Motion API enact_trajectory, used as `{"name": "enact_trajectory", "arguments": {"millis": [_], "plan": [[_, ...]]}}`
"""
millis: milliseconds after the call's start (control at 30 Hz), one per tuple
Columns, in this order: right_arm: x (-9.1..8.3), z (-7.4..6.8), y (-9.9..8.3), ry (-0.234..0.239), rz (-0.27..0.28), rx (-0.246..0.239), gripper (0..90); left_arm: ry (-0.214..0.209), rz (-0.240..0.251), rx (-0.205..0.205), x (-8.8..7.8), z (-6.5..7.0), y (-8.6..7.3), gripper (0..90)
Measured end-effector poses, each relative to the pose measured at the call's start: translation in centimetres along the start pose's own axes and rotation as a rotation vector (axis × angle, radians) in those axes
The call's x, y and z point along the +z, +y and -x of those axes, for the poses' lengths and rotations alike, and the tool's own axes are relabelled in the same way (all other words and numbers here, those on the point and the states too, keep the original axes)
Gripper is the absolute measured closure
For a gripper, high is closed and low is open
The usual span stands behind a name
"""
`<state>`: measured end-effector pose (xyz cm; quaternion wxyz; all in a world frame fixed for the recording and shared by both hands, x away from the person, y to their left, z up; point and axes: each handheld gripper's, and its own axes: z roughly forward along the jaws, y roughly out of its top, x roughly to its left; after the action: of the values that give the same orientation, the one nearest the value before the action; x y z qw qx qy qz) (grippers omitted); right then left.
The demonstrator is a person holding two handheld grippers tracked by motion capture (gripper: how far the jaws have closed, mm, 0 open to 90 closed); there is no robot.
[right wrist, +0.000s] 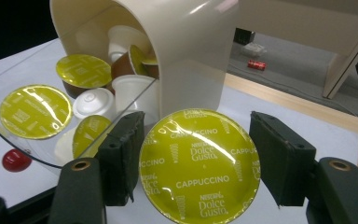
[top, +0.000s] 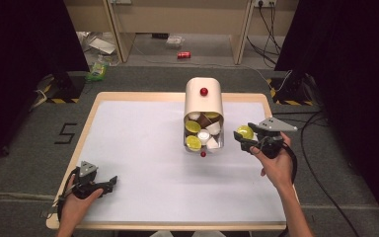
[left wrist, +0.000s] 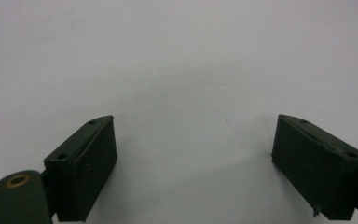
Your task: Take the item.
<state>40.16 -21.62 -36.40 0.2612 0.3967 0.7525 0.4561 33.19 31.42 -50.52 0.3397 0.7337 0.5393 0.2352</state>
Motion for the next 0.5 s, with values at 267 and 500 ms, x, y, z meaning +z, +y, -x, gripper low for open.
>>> {"name": "enact_trajectory", "arguments": {"millis": [267, 500], "plan": [[0.4, 0.5, -0.6, -0.012, -0.018, 0.005, 38.0, 0.000, 0.000, 0.000, 0.0, 0.0, 0.0, 13.2], [1.3, 1.2, -1.5, -0.024, -0.052, 0.014, 38.0, 0.000, 0.000, 0.000, 0.0, 0.0, 0.0, 13.2]]}}
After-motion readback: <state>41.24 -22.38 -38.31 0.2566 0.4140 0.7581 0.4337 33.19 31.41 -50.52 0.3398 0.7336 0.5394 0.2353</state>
